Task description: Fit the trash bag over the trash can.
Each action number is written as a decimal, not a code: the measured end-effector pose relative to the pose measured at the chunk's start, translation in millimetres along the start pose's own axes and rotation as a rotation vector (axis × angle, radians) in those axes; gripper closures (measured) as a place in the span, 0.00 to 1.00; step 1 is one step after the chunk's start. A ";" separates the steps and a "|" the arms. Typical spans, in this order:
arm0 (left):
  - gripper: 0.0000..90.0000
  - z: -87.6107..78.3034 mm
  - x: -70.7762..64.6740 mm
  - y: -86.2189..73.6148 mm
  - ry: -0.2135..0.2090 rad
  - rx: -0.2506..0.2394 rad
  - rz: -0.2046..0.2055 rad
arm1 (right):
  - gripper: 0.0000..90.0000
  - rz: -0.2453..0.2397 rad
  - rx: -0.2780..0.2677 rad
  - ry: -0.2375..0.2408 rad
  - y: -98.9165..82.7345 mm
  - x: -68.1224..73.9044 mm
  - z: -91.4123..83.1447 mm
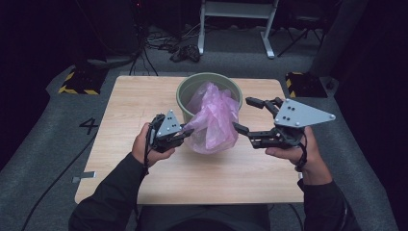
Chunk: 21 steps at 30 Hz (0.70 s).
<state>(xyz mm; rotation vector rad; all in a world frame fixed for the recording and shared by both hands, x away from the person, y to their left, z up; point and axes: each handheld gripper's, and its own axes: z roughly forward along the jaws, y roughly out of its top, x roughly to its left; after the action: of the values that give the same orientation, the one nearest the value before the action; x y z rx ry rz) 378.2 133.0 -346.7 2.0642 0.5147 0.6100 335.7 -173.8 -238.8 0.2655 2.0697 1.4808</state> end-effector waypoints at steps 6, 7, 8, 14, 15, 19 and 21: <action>0.90 -0.1 7.9 2.3 0.015 -0.004 0.003 | 0.33 -0.039 0.156 0.055 -13.2 10.7 34.7; 0.91 -0.8 9.3 1.7 0.021 -0.006 0.000 | 0.36 -0.028 0.194 0.047 -19.9 9.5 41.1; 0.91 -1.7 10.4 0.8 0.020 -0.011 -0.010 | 0.37 -0.025 0.224 0.049 -25.4 8.1 45.0; 0.92 -6.8 11.8 -3.2 -0.011 -0.030 -0.002 | 0.41 0.049 0.340 -0.020 -55.6 -4.1 50.6; 0.92 -7.2 11.4 -3.7 -0.011 -0.031 0.001 | 0.41 0.071 0.344 -0.023 -61.6 -6.6 48.2; 0.92 -8.0 11.4 -5.9 -0.016 -0.035 0.005 | 0.40 0.105 0.355 -0.045 -79.0 -11.5 40.1; 0.92 -8.6 12.2 -7.2 -0.014 -0.033 0.005 | 0.40 0.123 0.368 -0.066 -88.0 -13.3 36.5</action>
<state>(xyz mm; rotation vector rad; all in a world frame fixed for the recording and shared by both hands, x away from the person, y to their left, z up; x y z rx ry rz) 381.8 149.2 -346.0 2.0376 0.4885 0.6029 381.4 -183.0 -323.1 0.5848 2.2965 1.1298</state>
